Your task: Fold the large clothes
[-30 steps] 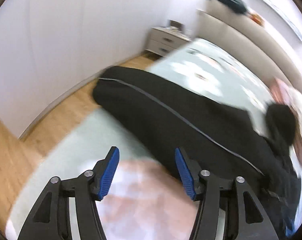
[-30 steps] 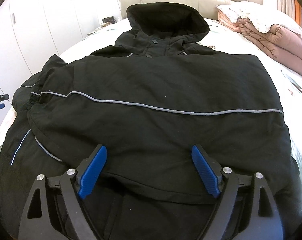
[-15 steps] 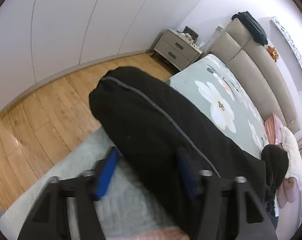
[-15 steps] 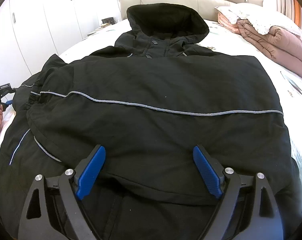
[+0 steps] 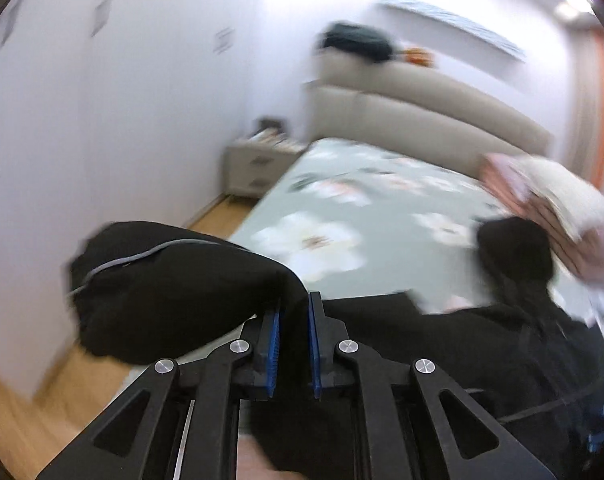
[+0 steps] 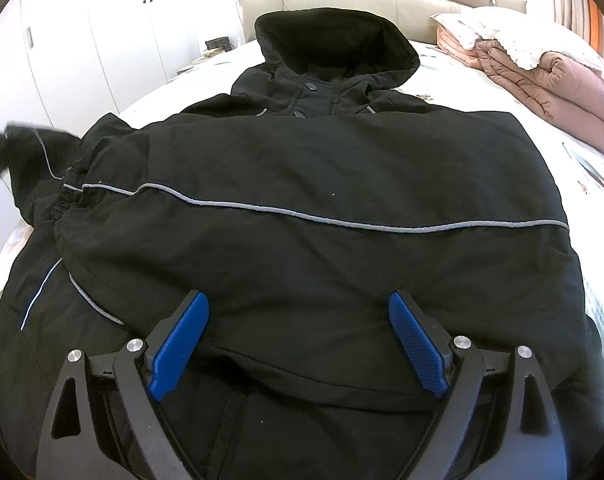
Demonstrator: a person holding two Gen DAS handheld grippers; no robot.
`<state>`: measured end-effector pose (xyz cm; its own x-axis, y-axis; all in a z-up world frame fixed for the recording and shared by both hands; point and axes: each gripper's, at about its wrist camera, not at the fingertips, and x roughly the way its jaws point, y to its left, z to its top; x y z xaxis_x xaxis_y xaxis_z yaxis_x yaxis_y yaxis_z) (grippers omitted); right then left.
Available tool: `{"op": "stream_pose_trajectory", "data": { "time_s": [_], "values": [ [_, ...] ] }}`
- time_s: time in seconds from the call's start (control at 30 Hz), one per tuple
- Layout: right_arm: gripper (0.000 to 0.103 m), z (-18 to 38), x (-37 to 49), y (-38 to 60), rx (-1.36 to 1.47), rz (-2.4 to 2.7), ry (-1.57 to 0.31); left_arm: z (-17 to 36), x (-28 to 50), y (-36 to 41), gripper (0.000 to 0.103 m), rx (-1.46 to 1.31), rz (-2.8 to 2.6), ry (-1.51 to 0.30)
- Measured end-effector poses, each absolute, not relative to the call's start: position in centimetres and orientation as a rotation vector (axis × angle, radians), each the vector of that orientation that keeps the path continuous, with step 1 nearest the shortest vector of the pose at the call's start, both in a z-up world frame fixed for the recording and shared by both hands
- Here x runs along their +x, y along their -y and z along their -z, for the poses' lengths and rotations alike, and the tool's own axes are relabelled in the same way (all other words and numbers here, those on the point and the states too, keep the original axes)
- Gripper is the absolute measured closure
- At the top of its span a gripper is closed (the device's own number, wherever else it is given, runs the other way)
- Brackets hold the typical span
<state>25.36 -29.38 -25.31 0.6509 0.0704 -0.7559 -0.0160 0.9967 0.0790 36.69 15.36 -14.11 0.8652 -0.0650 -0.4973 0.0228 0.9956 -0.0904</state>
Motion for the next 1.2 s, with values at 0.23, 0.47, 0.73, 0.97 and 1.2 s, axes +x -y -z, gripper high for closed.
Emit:
{"op": "stream_pose_trajectory", "data": {
  "time_s": [0.23, 0.47, 0.73, 0.97, 1.2],
  "values": [
    [0.008, 25.4, 25.3, 29.8, 0.106, -0.065, -0.843, 13.3, 29.0, 3.3, 0.089, 0.369, 0.33, -0.392],
    [0.008, 25.3, 25.1, 30.1, 0.132, -0.08, -0.831, 22.1, 26.3, 13.7, 0.087, 0.574, 0.684, -0.67],
    [0.008, 24.3, 24.3, 30.6, 0.182, -0.104, -0.844, 18.4, 25.6, 9.9, 0.083, 0.439, 0.633, -0.69],
    [0.008, 19.0, 23.1, 31.6, 0.323, -0.197, -0.774, 14.7, 28.1, 3.4, 0.059, 0.368, 0.43, -0.605],
    [0.02, 22.2, 31.8, 34.3, 0.537, -0.134, -0.943, 14.0, 29.1, 0.7, 0.059, 0.298, 0.293, -0.559]
  ]
}}
